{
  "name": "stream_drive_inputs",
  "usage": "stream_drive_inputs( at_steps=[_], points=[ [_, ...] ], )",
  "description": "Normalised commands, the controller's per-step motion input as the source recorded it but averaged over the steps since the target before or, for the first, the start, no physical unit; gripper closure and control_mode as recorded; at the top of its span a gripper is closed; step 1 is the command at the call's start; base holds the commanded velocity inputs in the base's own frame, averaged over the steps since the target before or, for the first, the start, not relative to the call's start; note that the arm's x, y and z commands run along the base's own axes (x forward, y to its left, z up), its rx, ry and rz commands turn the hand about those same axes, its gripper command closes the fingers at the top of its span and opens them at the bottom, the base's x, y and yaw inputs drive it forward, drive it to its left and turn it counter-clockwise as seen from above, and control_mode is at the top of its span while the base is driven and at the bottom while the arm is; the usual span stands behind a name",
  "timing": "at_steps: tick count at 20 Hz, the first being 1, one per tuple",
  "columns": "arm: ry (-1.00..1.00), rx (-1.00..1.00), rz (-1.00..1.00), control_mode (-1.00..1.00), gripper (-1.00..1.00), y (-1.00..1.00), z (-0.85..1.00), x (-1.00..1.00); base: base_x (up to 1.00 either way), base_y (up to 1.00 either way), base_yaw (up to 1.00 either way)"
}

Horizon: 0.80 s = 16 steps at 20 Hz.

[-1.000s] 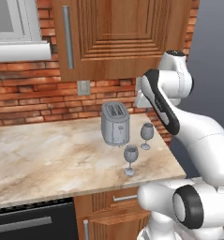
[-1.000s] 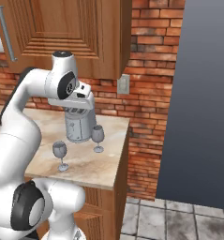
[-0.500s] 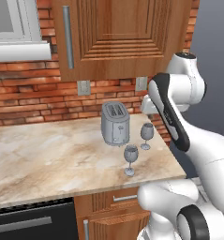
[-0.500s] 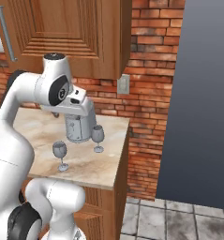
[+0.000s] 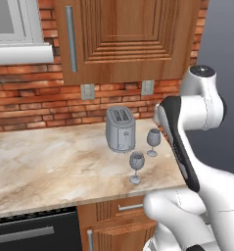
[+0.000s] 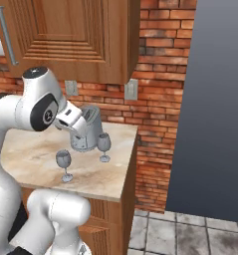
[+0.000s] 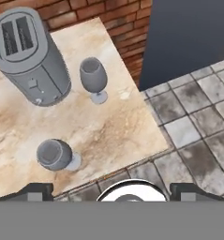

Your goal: Retrieve the wine glasses from the counter and place one next to each plate.

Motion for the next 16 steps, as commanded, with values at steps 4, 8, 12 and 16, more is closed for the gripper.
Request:
stream_drive_inputs(
  at_steps=[4,8,12,16],
  points=[
    [-0.01,0.12,-0.32,-1.00,-1.00,-0.50,0.00,-0.43,0.00,0.00,0.00],
    [0.03,0.39,-0.21,-1.00,-1.00,-0.66,0.00,-0.25,0.00,0.00,0.00],
    [0.00,0.38,-0.20,-1.00,-1.00,-0.48,0.00,-0.12,0.00,0.00,0.00],
    [0.00,0.24,-0.17,-1.00,-1.00,-0.12,-0.13,0.00,0.00,0.00,0.00]
  ],
)
